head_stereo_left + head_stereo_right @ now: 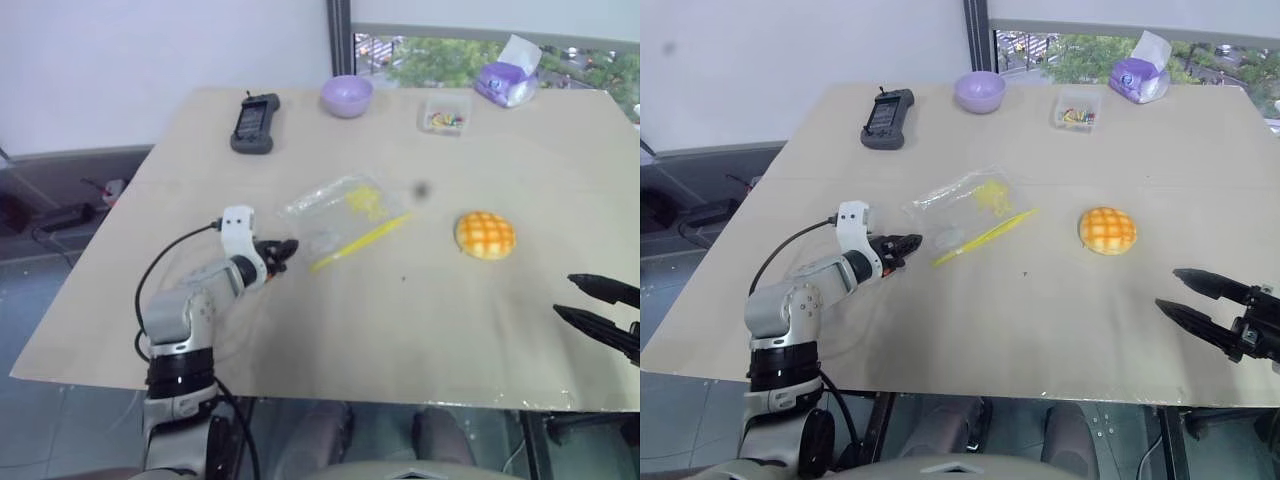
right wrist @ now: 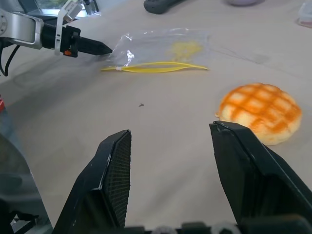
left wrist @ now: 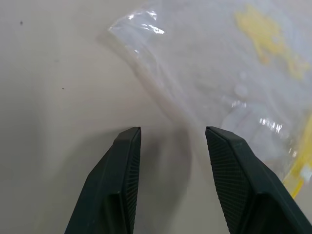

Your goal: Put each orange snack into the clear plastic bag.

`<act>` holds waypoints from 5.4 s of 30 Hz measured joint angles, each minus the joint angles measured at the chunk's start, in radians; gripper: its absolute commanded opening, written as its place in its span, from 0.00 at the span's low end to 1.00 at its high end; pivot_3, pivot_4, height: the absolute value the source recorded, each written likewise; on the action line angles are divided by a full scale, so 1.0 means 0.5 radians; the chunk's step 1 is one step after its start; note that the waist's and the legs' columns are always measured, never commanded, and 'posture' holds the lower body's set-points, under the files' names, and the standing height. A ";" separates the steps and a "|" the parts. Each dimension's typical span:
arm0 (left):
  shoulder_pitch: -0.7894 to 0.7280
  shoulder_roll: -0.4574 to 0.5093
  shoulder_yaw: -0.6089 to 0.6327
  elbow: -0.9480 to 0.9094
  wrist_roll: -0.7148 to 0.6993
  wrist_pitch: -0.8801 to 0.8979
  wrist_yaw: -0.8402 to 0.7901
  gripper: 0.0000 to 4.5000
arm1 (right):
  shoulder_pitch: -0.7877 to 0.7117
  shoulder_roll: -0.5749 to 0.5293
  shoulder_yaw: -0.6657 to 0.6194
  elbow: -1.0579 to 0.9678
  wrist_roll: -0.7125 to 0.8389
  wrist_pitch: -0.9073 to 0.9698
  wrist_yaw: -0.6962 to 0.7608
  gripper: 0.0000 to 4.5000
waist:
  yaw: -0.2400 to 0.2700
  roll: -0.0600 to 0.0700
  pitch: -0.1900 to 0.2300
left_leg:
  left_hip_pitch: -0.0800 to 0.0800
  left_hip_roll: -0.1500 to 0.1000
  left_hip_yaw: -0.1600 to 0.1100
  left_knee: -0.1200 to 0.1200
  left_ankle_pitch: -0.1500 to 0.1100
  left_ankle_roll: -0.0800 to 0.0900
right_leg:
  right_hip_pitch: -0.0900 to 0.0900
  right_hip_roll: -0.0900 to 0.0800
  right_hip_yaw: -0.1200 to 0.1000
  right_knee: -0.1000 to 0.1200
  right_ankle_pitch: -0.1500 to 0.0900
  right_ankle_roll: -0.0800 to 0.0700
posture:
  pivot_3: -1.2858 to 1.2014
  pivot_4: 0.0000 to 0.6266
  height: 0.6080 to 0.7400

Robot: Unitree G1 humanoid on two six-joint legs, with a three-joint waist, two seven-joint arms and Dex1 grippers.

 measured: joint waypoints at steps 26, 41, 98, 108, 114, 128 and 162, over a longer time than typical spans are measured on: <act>-0.322 -0.212 0.087 0.422 -0.096 0.053 0.168 0.01 | 0.022 0.010 0.000 -0.024 -0.013 -0.036 -0.062 0.63 | 0.063 -0.002 -0.006 | -0.003 -0.003 0.000 0.002 0.002 -0.004 | 0.000 -0.003 0.001 -0.002 0.001 0.002 | 0.52 0.24 1.00; -0.326 -0.449 0.532 0.368 -0.671 0.599 0.165 0.01 | -0.087 0.010 0.102 -0.006 -0.085 -0.081 -0.075 0.63 | 0.052 -0.024 0.008 | -0.008 -0.002 0.000 0.002 0.005 -0.008 | -0.002 -0.002 0.000 -0.004 0.001 0.002 | 0.52 0.24 1.00; -0.245 -0.160 0.381 0.062 -1.397 0.400 0.494 0.35 | -1.624 0.683 1.744 1.115 -1.899 -0.840 -1.288 0.00 | -0.109 -0.045 0.022 | -0.009 -0.001 0.007 0.002 0.009 -0.016 | -0.018 0.003 0.014 0.011 0.002 -0.001 | 0.52 0.24 1.00; -0.240 0.524 -0.139 -0.482 -0.822 -0.369 -0.250 0.50 | -1.995 0.761 1.922 1.066 -2.258 -0.596 -1.386 0.00 | -0.107 -0.045 0.022 | -0.016 0.000 0.013 -0.002 0.010 -0.016 | -0.033 0.003 0.021 0.014 0.001 -0.002 | 0.52 0.24 1.00; 0.002 0.806 -0.888 -0.722 -0.098 -1.064 -0.686 0.50 | -2.098 0.819 2.009 1.143 -2.387 -0.264 -1.348 0.00 | -0.108 -0.044 0.022 | -0.016 0.002 0.019 -0.007 0.010 -0.016 | -0.038 0.005 0.027 0.014 0.002 -0.003 | 0.52 0.24 1.00; 0.021 0.755 -0.996 -0.542 0.589 -1.684 -0.672 0.50 | -2.332 0.839 1.956 1.283 -2.575 0.059 -1.731 0.00 | -0.111 -0.042 0.024 | -0.016 0.005 0.025 -0.008 0.010 -0.016 | -0.043 0.007 0.031 0.018 0.002 -0.003 | 0.52 0.24 1.00; -0.055 0.308 -1.260 0.195 1.665 -2.166 -0.156 0.50 | -2.252 0.934 2.168 0.946 -2.734 0.579 -1.522 0.00 | -0.162 -0.041 0.023 | -0.045 0.002 0.027 0.003 0.012 -0.018 | -0.073 0.005 0.035 0.034 0.002 -0.002 | 0.52 0.24 1.00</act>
